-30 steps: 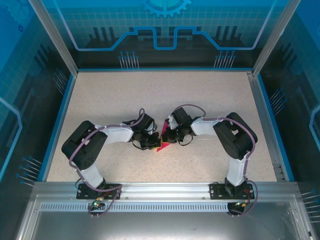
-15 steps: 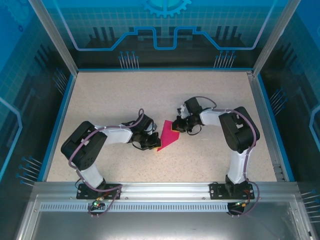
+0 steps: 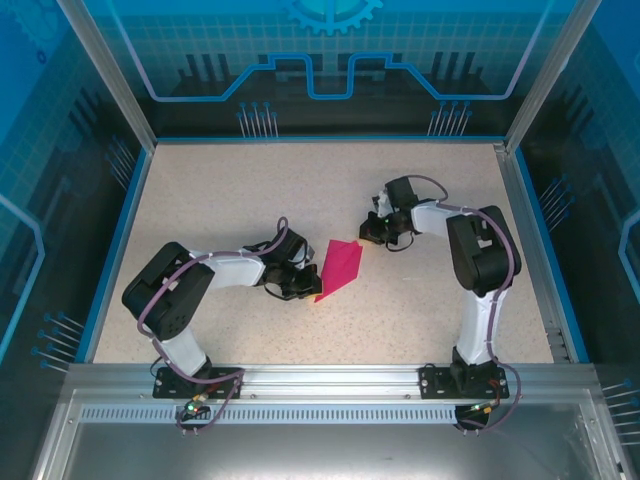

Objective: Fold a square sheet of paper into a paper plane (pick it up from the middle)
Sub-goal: Fourth fold the wing at the center of the table.

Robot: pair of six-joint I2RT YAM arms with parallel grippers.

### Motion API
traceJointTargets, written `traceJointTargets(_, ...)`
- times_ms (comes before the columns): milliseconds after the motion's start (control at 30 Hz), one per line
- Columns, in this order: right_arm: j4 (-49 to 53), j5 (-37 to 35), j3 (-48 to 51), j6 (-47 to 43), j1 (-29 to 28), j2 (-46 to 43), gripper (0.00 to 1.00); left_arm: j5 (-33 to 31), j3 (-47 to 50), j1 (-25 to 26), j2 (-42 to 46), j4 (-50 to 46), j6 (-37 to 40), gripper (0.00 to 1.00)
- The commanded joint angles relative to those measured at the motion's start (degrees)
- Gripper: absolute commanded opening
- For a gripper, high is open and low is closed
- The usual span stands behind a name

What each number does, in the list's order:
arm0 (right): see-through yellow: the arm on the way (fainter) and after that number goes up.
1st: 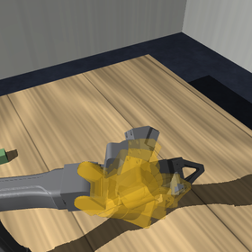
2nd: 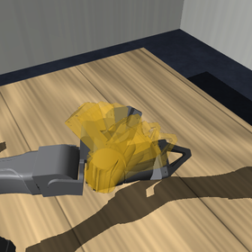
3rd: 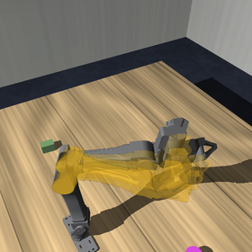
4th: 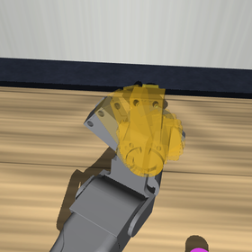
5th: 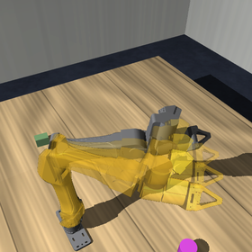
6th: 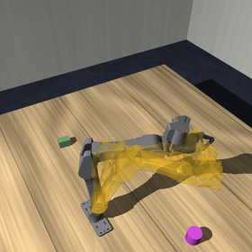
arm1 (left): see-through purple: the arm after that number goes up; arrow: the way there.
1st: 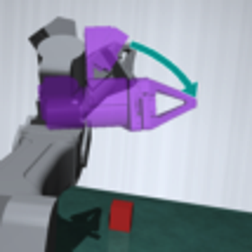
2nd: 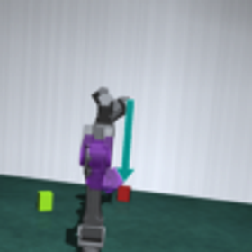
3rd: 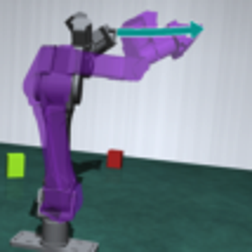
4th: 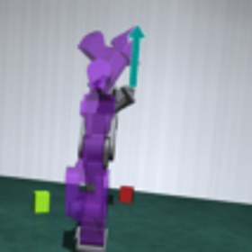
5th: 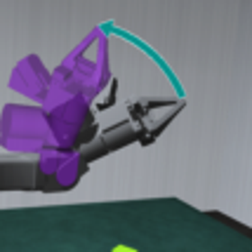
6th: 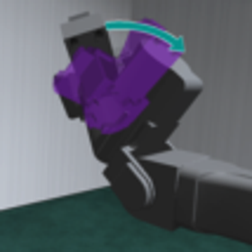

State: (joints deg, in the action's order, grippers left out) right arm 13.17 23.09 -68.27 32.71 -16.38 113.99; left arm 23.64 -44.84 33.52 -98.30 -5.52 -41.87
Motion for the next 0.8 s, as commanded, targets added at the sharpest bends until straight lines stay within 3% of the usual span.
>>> traceJointTargets(0, -1.0, -0.49, 2.9, -0.09, -1.04, -6.85, 0.05, -2.29, 1.55, 0.07, -1.89, -7.94, 1.1, 0.0)
traceJointTargets(167, -2.46, -0.17, 7.74, 1.67, -8.32, -11.23, 0.05, -2.43, 0.95, 0.1, -1.48, -7.95, 1.08, 0.0)
traceJointTargets(367, -6.86, 2.05, 10.26, 6.29, -13.56, -7.72, 0.05, -2.46, 0.68, 0.13, -0.84, -7.67, 1.09, 0.0)
traceJointTargets(767, -4.56, -1.16, 10.94, 7.02, -14.29, -1.91, 0.04, -0.71, -0.05, 0.33, 2.45, -4.58, 1.21, 0.0)
